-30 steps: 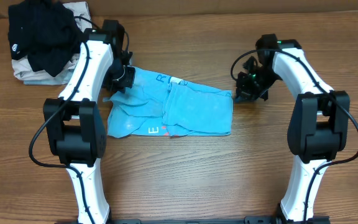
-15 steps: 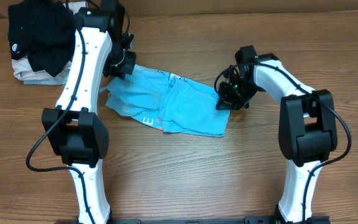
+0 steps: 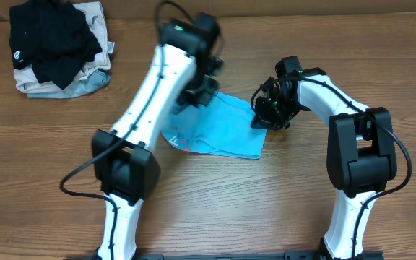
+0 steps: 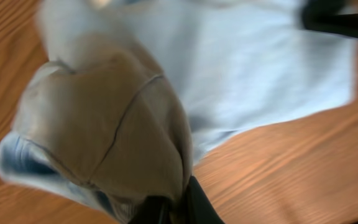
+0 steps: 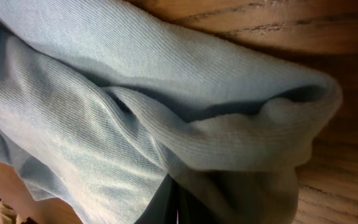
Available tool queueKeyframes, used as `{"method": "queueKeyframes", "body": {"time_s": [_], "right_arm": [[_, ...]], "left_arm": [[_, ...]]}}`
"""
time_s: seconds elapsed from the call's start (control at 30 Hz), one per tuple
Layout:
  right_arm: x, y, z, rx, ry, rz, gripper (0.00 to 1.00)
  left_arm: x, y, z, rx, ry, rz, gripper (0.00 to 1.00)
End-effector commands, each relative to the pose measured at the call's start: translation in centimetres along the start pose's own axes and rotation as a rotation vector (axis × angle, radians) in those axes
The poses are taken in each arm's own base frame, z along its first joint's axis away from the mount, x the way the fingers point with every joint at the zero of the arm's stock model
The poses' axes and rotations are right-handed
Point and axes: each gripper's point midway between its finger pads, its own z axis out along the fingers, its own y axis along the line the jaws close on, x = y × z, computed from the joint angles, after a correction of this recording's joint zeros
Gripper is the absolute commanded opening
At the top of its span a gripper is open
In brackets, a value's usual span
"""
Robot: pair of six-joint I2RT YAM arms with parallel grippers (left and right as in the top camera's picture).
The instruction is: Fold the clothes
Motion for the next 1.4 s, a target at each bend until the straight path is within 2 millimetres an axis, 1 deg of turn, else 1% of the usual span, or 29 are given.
{"method": "queueKeyframes", "body": {"time_s": [0.0, 0.1, 0.2, 0.27, 0.3, 0.37, 0.4, 0.43, 0.47, 0.5, 0.53, 0.57, 0.6, 0.63, 0.67, 0.7, 0.73, 0.8, 0.87, 0.9, 1.0, 1.03, 1.07, 1.1, 1.13, 1.17, 1.27, 1.33, 1.37], "right_arm": [[1.5, -2.0, 1.5, 0.068, 0.051, 0.043, 0.04], [1.0, -2.3, 1.0, 0.042, 0.039, 0.069, 0.04], [-0.3, -1.6, -0.7, -0.042, 0.009, 0.084, 0.04], [-1.7, -1.0, -3.1, -0.107, -0.042, 0.089, 0.04], [-2.5, -0.6, -4.8, -0.142, -0.082, 0.087, 0.04], [-3.9, 0.0, -8.7, -0.192, -0.167, 0.079, 0.04], [-4.7, 0.2, -11.5, -0.214, -0.231, 0.074, 0.04], [-5.3, 0.3, -15.1, -0.231, -0.308, 0.068, 0.04], [-5.4, 0.2, -17.8, -0.233, -0.366, 0.063, 0.04], [-5.3, 0.2, -20.3, -0.235, -0.419, 0.06, 0.07], [-5.1, 0.2, -21.7, -0.235, -0.449, 0.056, 0.11], [-4.7, 0.4, -23.0, -0.233, -0.479, 0.038, 0.18], [-4.3, 0.7, -23.3, -0.228, -0.484, 0.016, 0.27], [-4.0, 1.2, -23.0, -0.224, -0.469, -0.007, 0.36], [-3.8, 1.5, -22.7, -0.221, -0.459, -0.016, 0.38], [-3.6, 2.3, -21.6, -0.207, -0.438, -0.038, 0.43], [-3.5, 3.2, -20.8, -0.196, -0.423, -0.06, 0.46], [-3.2, 5.0, -19.4, -0.179, -0.402, -0.111, 0.52], [-2.7, 8.2, -16.8, -0.128, -0.379, -0.182, 0.64], [-2.6, 8.9, -16.1, -0.109, -0.374, -0.193, 0.66], [-1.6, 12.4, -12.4, -0.004, -0.367, -0.265, 0.71], [-1.4, 13.2, -11.3, 0.023, -0.368, -0.281, 0.71], [-0.9, 14.5, -9.2, 0.076, -0.368, -0.321, 0.7], [-0.6, 15.1, -8.0, 0.105, -0.367, -0.338, 0.69], [-0.4, 15.5, -6.0, 0.163, -0.363, -0.364, 0.64], [-0.2, 15.6, -4.6, 0.196, -0.352, -0.382, 0.63], [0.7, 16.6, -0.5, 0.21, -0.302, -0.439, 0.62], [1.0, 17.1, 1.1, 0.207, -0.289, -0.461, 0.6], [1.2, 17.5, 1.7, 0.205, -0.286, -0.474, 0.57]], "left_arm": [[-1.2, -4.1, 0.0, 0.033, -0.046, 0.049, 0.12], [-2.3, -6.0, 0.0, 0.04, -0.093, 0.047, 0.14], [-2.7, -6.2, 0.0, 0.044, -0.108, 0.023, 0.14], [-3.0, -6.3, 0.0, 0.047, -0.116, 0.009, 0.11], [-3.1, -6.4, 0.0, 0.057, -0.123, 0.009, 0.1], [-3.5, -7.1, -0.1, 0.094, -0.135, 0.012, 0.09], [-3.7, -7.5, -0.1, 0.118, -0.145, 0.015, 0.09], [-4.1, -7.7, -0.2, 0.127, -0.161, 0.016, 0.15], [-4.6, -7.5, -0.3, 0.118, -0.18, 0.017, 0.27], [-5.0, -7.0, -0.4, 0.107, -0.197, 0.005, 0.36], [-5.4, -6.2, -0.6, 0.091, -0.213, -0.016, 0.56], [-6.0, -4.2, -1.3, 0.062, -0.243, -0.073, 0.77], [-6.3, -2.9, -2.0, 0.054, -0.261, -0.107, 0.87], [-6.7, -1.0, -3.3, 0.051, -0.293, -0.161, 0.92], [-7.0, 1.2, -4.8, 0.049, -0.33, -0.219, 0.97], [-7.2, 3.9, -6.8, 0.049, -0.379, -0.28, 1.0], [-7.2, 6.0, -8.4, 0.049, -0.42, -0.319, 1.0], [-6.8, 9.6, -10.8, 0.041, -0.483, -0.386, 1.0], [-5.4, 14.9, -13.0, 0.013, -0.539, -0.5, 1.0], [-4.7, 16.6, -13.3, 0.002, -0.544, -0.534, 1.0], [-2.0, 21.3, -13.2, -0.024, -0.527, -0.65, 1.0], [-1.3, 22.3, -13.1, -0.029, -0.519, -0.677, 1.0], [0.0, 24.0, -13.0, -0.039, -0.51, -0.719, 1.0], [0.4, 24.6, -13.0, -0.043, -0.509, -0.733, 1.0], [1.0, 25.5, -13.1, -0.049, -0.509, -0.754, 1.0], [1.3, 25.8, -13.1, -0.052, -0.509, -0.762, 1.0], [1.6, 26.2, -13.1, -0.06, -0.505, -0.761, 1.0], [1.6, 26.3, -13.1, -0.065, -0.504, -0.761, 1.0], [1.6, 26.3, -13.1, -0.065, -0.504, -0.761, 1.0]]}}
